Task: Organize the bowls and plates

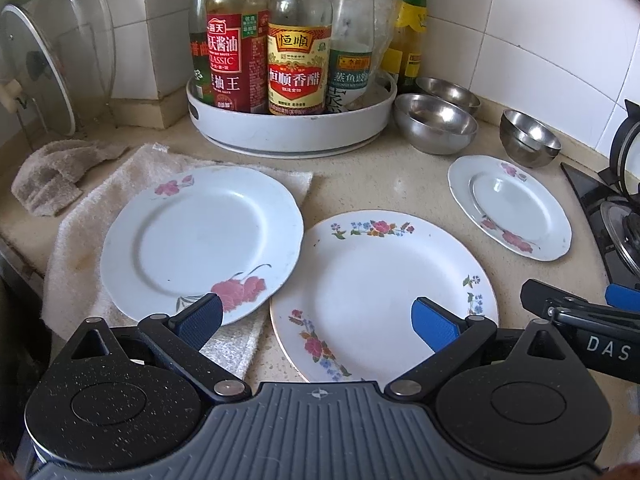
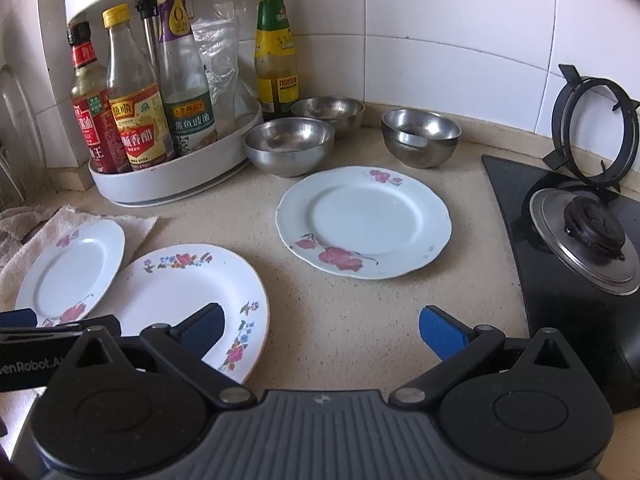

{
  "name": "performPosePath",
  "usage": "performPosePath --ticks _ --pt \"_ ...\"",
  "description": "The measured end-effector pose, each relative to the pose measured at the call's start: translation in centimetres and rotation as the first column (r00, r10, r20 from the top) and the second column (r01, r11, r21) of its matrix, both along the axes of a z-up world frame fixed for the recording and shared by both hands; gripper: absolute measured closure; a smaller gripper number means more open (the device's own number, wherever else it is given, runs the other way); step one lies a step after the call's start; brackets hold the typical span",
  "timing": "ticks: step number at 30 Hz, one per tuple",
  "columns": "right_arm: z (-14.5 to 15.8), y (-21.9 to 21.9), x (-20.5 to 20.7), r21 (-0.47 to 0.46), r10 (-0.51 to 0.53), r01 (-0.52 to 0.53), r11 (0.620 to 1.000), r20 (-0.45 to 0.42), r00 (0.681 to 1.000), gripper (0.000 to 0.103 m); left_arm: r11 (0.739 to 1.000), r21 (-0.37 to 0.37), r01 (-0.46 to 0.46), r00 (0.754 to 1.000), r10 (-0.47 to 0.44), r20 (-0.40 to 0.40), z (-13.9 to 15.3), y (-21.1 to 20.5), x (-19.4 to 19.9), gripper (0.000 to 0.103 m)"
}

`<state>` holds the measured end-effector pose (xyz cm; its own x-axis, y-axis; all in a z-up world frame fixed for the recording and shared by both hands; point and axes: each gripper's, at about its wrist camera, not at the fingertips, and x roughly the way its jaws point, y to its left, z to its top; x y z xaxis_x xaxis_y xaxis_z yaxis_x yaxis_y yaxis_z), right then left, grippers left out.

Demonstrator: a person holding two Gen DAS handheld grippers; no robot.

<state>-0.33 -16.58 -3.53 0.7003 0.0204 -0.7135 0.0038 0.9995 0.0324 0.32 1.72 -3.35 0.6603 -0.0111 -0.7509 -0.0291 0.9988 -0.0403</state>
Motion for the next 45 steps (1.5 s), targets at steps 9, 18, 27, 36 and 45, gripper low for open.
performPosePath --ticks 9,18,27,36,45 --pt "-0.3 -3.4 1.2 -0.005 -0.040 0.040 0.999 -0.019 0.999 0.000 0.998 -0.007 0.067 0.997 -0.066 0.030 0.5 -3.4 1.8 0.002" --pt "-0.1 -8.6 4.0 0.013 -0.057 0.057 0.998 -0.007 0.998 0.000 0.997 0.019 0.078 0.997 -0.078 0.025 0.6 -8.5 4.4 0.001" --pt "-0.3 -12.4 6.1 0.038 -0.052 0.052 0.998 -0.003 0.999 0.000 0.995 0.059 0.085 0.996 -0.085 0.009 0.2 -12.4 6.2 0.001" --pt "-1.1 -14.8 8.7 0.035 -0.076 0.077 0.996 -0.020 0.997 0.000 0.986 0.093 0.138 0.990 -0.139 0.013 -0.1 -14.8 9.6 0.001" --pt "-4.7 -15.4 12.9 0.047 -0.150 0.158 0.986 -0.137 0.979 0.000 0.977 0.056 0.206 0.977 -0.202 -0.072 -3.3 -13.9 16.1 0.009"
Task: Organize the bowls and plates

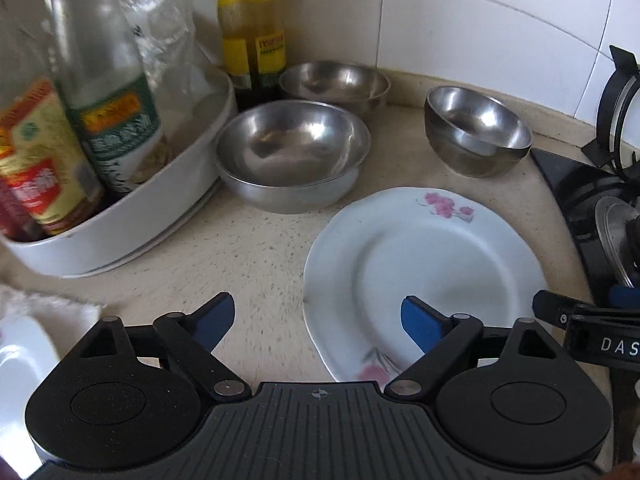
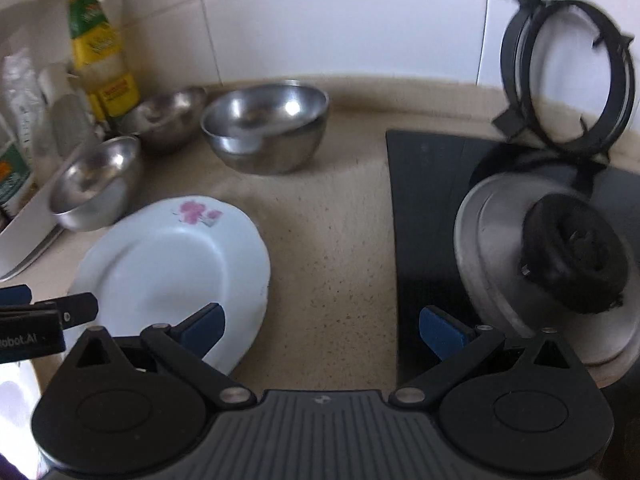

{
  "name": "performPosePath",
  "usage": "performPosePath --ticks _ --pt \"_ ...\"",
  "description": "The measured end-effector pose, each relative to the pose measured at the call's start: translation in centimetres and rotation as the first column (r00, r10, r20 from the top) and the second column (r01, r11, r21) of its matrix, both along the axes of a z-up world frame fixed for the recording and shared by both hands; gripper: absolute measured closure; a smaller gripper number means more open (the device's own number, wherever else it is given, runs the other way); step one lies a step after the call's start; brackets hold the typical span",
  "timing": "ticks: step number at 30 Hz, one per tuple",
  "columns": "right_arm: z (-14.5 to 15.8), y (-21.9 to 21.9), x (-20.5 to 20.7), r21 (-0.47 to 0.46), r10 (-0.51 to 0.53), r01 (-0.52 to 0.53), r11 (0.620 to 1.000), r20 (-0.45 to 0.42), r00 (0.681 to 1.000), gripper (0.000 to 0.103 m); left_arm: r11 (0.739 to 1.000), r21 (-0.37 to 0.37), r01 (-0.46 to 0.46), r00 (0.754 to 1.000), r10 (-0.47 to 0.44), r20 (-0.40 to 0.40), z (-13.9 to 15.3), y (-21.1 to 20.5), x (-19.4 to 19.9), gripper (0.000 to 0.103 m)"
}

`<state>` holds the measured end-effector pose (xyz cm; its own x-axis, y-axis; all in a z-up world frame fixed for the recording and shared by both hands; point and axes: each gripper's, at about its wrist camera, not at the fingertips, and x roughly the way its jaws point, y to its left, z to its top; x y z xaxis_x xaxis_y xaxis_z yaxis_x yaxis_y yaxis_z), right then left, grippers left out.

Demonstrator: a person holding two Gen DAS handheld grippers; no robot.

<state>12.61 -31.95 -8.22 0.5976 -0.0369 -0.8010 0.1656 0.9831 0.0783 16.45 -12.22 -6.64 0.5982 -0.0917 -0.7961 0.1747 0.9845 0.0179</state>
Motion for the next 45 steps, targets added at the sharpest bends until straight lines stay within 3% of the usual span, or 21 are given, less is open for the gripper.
performPosePath --ticks 8,10,14,15,17,18,29,32,35,38,41,43,45 --pt "-0.5 1.2 1.6 -0.036 0.030 -0.029 0.999 0.014 0.999 0.000 0.998 -0.041 0.054 0.997 -0.057 -0.055 -1.6 -0.3 2.2 0.008" --pt "-0.9 1.3 2.5 0.015 0.053 -0.053 0.998 -0.026 0.998 0.000 0.995 -0.078 0.054 0.995 -0.060 -0.077 -1.8 0.0 3.0 0.008" --pt "-0.9 1.6 2.4 0.040 0.108 -0.108 0.993 0.000 0.994 0.000 0.990 -0.078 0.114 0.990 -0.120 -0.077 -1.7 -1.0 3.0 0.013" --pt "-0.7 1.6 2.0 0.064 0.126 -0.126 0.990 0.011 0.992 0.002 0.988 -0.085 0.126 0.988 -0.133 -0.076 -1.6 -1.3 2.8 0.015" --pt "-0.3 1.6 1.5 0.132 0.166 -0.167 0.977 0.017 0.986 0.029 0.980 -0.098 0.174 0.979 -0.183 -0.088 -1.4 -2.0 2.1 0.019" --pt "-0.2 1.6 1.3 0.170 0.183 -0.182 0.969 0.011 0.983 0.032 0.980 -0.096 0.175 0.979 -0.183 -0.092 -1.3 -2.1 1.8 0.019" --pt "0.2 1.4 -2.6 0.175 0.165 -0.161 0.971 -0.009 0.986 0.033 0.970 -0.145 0.196 0.968 -0.215 -0.129 -1.1 -1.3 -2.3 0.018" --pt "0.3 0.8 -3.3 0.154 0.138 -0.135 0.979 -0.006 0.990 0.032 0.971 -0.169 0.167 0.973 -0.190 -0.130 -0.9 -0.5 -3.1 0.018" --pt "1.1 0.9 -4.1 0.057 0.120 -0.122 0.991 0.039 0.992 0.027 0.980 -0.163 0.111 0.988 -0.127 -0.091 0.2 1.4 -4.5 0.016" --pt "1.9 1.0 -4.6 0.053 0.128 -0.131 0.990 0.060 0.990 0.024 0.986 -0.160 0.038 0.997 -0.048 -0.061 1.6 3.4 -5.7 0.013" --pt "2.9 2.2 -5.0 0.066 0.187 -0.194 0.979 0.095 0.978 0.021 0.986 -0.168 0.006 1.000 -0.007 -0.001 3.5 5.0 -7.6 0.012" --pt "3.5 3.5 -5.0 0.096 0.245 -0.256 0.962 0.114 0.963 0.018 0.987 -0.159 -0.025 0.999 0.030 0.028 4.6 6.2 -8.8 0.006" --pt "3.9 5.3 -4.8 0.111 0.324 -0.339 0.934 0.132 0.937 0.016 0.985 -0.158 -0.071 0.996 0.077 0.032 5.2 7.7 -10.2 0.004"
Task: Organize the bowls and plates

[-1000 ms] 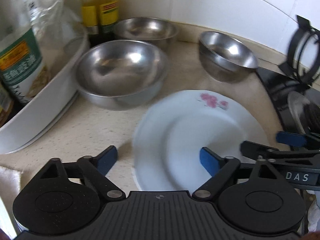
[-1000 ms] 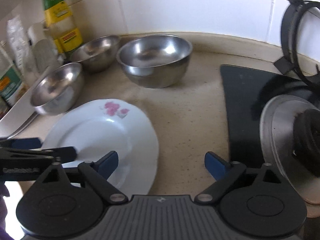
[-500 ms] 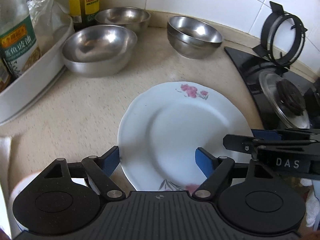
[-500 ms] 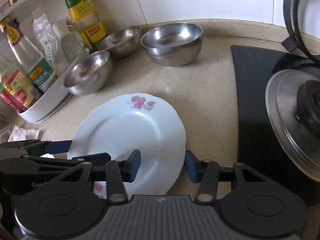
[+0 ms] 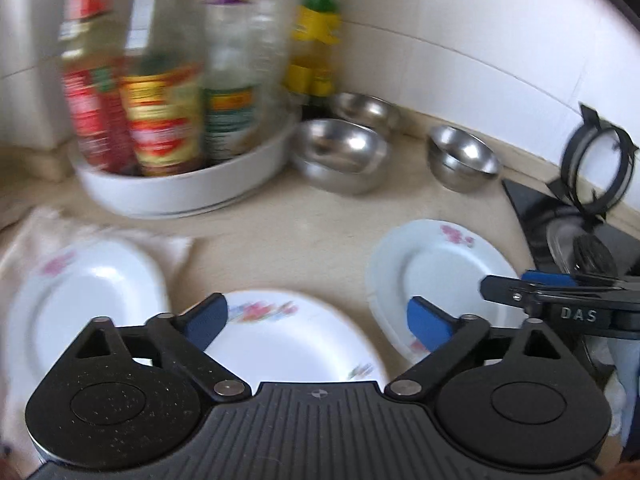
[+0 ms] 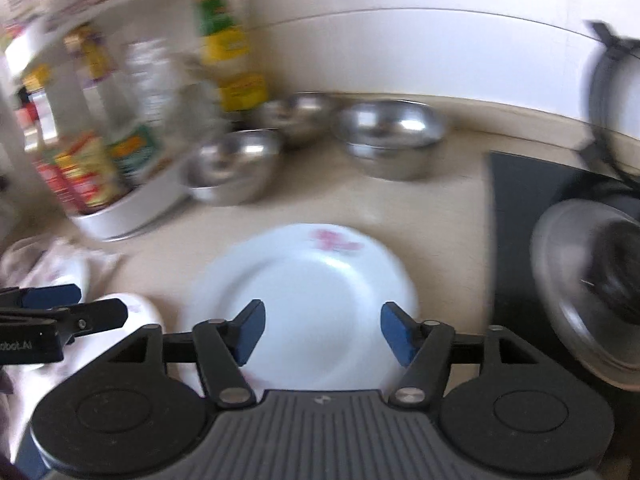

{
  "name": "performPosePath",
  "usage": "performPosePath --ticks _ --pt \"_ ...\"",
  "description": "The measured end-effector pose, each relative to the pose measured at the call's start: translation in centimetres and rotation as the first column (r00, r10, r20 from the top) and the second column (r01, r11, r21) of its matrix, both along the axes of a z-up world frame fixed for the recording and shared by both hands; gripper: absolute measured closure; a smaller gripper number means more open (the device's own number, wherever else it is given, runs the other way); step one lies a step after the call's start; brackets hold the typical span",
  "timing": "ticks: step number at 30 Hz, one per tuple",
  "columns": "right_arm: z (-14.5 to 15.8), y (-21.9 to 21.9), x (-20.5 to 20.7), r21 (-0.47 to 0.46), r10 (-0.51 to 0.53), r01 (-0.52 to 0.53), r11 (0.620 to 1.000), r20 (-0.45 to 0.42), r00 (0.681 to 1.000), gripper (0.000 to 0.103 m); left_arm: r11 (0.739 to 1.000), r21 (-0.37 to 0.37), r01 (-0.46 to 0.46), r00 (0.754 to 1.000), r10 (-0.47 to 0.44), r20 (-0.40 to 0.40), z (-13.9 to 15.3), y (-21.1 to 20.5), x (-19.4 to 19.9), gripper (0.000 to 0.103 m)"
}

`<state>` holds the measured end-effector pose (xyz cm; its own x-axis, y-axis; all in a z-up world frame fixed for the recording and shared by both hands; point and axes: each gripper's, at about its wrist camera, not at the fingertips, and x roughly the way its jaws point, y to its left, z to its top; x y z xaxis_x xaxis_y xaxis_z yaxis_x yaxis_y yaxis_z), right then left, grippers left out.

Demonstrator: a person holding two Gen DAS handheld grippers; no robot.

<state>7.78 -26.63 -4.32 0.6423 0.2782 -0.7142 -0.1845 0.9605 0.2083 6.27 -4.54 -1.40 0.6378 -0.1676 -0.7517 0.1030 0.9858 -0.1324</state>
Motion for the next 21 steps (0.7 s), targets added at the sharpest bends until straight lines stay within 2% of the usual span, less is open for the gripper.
performPosePath --ticks 5,8,11,14,18,21 --pt "-0.6 4.9 1.2 -0.004 0.221 -0.221 0.975 -0.003 0.975 0.016 0.989 0.007 -0.147 0.984 0.146 -0.098 -1.1 3.5 -3.8 0.004" --pt "-1.0 7.6 1.9 -0.019 0.343 -0.343 0.939 -0.006 0.939 0.016 0.973 -0.010 -0.233 0.963 0.229 -0.143 -1.8 5.0 -5.7 0.004" --pt "-1.5 9.5 3.0 0.011 0.428 -0.428 0.904 -0.043 0.903 0.016 0.954 -0.039 -0.298 0.944 0.288 -0.160 -2.4 6.0 -7.0 0.005" --pt "-2.1 10.6 3.5 0.029 0.482 -0.481 0.876 -0.070 0.873 0.016 0.939 -0.078 -0.334 0.931 0.316 -0.182 -3.2 6.4 -7.3 0.008" --pt "-2.8 11.5 4.5 0.055 0.551 -0.548 0.835 -0.081 0.831 0.016 0.933 -0.112 -0.341 0.926 0.312 -0.212 -4.6 6.3 -6.9 0.012" --pt "-4.1 12.3 5.8 0.063 0.567 -0.564 0.824 -0.130 0.814 0.016 0.929 -0.126 -0.347 0.922 0.314 -0.228 -5.4 6.1 -6.4 0.014"
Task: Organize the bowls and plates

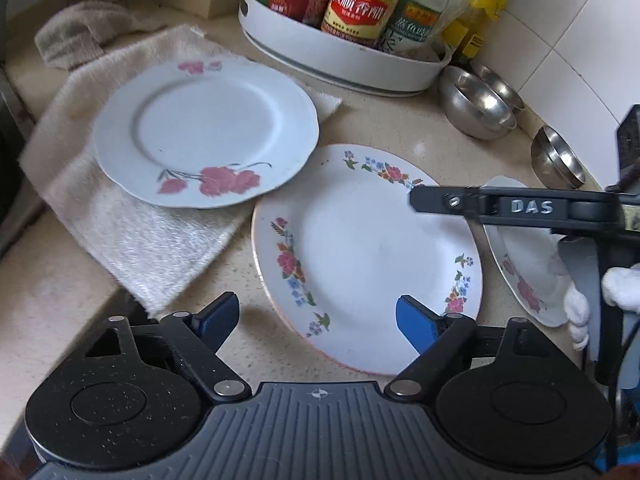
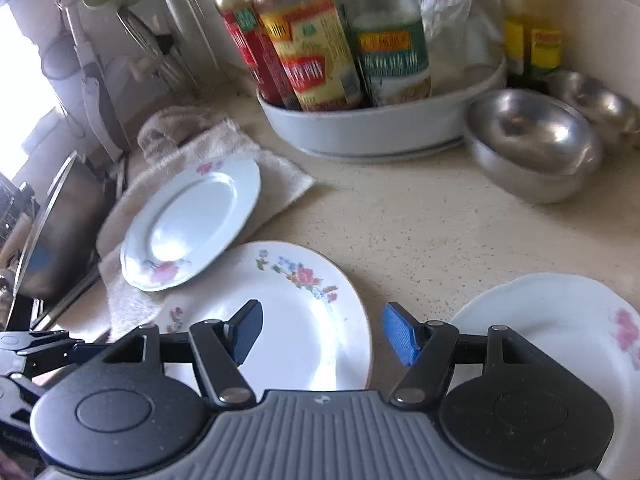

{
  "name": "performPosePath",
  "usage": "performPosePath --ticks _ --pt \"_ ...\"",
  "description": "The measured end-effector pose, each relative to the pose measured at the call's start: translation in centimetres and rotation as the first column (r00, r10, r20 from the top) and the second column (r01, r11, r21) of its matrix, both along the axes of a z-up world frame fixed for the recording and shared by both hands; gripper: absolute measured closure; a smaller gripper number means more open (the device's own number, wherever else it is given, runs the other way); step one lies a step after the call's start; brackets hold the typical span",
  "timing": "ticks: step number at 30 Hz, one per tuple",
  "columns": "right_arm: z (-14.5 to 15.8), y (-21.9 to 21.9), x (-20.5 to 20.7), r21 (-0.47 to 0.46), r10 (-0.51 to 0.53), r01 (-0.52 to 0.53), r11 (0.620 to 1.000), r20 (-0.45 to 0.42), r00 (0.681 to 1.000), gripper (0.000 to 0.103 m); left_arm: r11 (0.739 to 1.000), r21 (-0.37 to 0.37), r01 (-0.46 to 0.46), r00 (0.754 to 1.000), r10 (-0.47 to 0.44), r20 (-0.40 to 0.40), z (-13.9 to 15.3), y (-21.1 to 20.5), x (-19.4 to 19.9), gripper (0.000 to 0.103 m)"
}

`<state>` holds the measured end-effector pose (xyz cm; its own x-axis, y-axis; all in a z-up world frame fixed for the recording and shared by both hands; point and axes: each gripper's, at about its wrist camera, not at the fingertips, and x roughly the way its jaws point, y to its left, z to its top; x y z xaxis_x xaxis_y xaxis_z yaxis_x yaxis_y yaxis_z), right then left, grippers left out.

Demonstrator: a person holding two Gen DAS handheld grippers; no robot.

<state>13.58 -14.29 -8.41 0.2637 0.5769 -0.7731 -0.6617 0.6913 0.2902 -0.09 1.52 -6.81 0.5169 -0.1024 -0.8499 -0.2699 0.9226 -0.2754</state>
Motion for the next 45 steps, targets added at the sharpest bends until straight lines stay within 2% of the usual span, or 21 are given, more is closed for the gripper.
performPosePath --ticks 6,8,11,13,17,24,30,34,37,45 --pt "-0.3 0.5 0.2 0.018 0.071 -0.071 0.997 -0.029 0.997 0.015 1.000 -0.018 0.008 0.999 -0.008 0.036 -0.4 -0.1 0.9 0.014" --pt "-0.3 0.4 0.0 0.016 0.083 -0.082 0.996 -0.030 0.996 0.015 1.000 0.008 0.011 0.999 -0.011 0.046 -0.4 -0.3 1.2 0.013" --pt "-0.3 -0.4 0.0 0.054 0.056 -0.052 0.997 -0.088 0.994 0.016 0.998 0.054 0.013 0.999 -0.015 0.046 -0.5 -0.5 1.6 0.013" --pt "-0.2 -0.8 -0.5 0.042 0.042 -0.038 0.998 -0.106 0.993 0.022 0.997 0.073 0.024 0.999 -0.026 0.037 -0.4 -0.7 1.6 0.015" --pt "0.2 -2.6 -2.3 0.018 -0.008 0.011 1.000 -0.150 0.989 0.031 0.996 0.074 0.053 0.998 -0.056 0.031 -0.3 -0.8 1.5 0.018" --pt "-0.1 -5.9 -5.5 0.055 -0.096 0.112 0.992 -0.229 0.969 0.034 0.988 0.080 0.135 0.989 -0.139 0.046 0.0 -1.0 1.3 0.022" --pt "0.5 -8.0 -6.3 0.071 -0.207 0.226 0.971 -0.212 0.955 0.034 0.968 0.101 0.228 0.964 -0.239 0.119 1.5 -2.3 1.9 0.022" --pt "1.7 -8.9 -7.0 0.106 -0.256 0.276 0.955 -0.175 0.951 0.034 0.965 0.082 0.248 0.956 -0.257 0.139 1.7 -2.4 2.5 0.022" --pt "2.0 -9.3 -7.3 0.133 -0.284 0.309 0.942 -0.178 0.942 0.034 0.961 0.081 0.264 0.950 -0.273 0.149 2.1 -2.4 3.1 0.022" --pt "2.9 -12.6 -6.5 0.160 -0.440 0.461 0.873 -0.149 0.885 0.034 0.918 0.089 0.387 0.897 -0.398 0.195 2.8 -5.9 6.1 0.021"
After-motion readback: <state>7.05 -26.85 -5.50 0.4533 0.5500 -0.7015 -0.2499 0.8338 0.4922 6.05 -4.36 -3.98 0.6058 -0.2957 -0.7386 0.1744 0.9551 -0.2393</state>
